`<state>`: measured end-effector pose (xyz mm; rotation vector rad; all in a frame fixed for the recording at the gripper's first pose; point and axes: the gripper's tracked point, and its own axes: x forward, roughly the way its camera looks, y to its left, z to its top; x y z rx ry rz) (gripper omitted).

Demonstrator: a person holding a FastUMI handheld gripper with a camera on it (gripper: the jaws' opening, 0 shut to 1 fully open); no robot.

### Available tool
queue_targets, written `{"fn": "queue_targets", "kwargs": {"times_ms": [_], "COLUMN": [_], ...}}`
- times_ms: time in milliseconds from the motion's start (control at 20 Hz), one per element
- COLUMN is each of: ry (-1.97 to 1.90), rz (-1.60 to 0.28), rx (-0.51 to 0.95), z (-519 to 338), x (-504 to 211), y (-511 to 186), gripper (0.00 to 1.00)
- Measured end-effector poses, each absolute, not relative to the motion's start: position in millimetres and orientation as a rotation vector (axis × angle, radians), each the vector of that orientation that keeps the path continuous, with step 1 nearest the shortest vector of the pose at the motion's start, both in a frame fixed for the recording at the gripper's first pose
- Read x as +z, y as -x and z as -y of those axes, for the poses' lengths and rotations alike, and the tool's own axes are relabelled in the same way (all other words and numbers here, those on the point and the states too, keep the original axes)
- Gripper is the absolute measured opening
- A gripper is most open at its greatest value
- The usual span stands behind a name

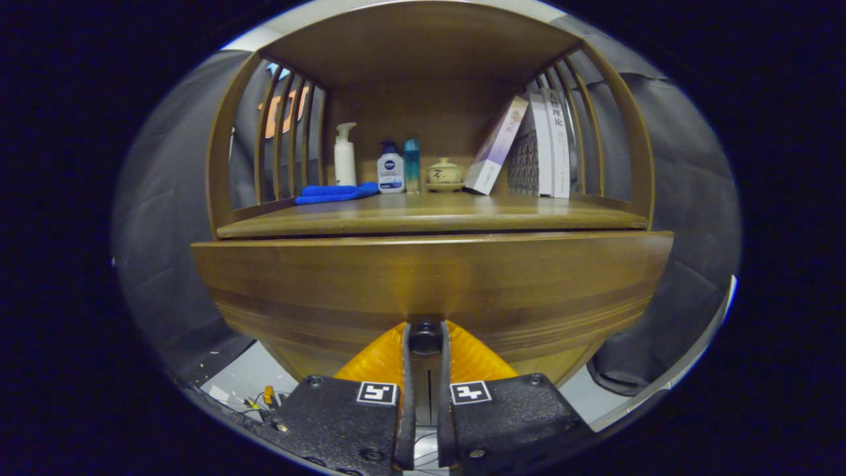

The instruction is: Pull open the drawer, take out the items inside it, and place them on the countertop above the cabinet.

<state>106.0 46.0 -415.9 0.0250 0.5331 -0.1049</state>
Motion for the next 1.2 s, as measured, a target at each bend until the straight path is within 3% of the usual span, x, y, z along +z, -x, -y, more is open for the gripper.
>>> {"fn": "queue_targets", "kwargs": {"times_ms": [1200], "ry": [0.031], "rz": [-0.587], "rx": [0.009], "z": [-63], "x": [-401], "y": [32], "gripper": [0.16]}}
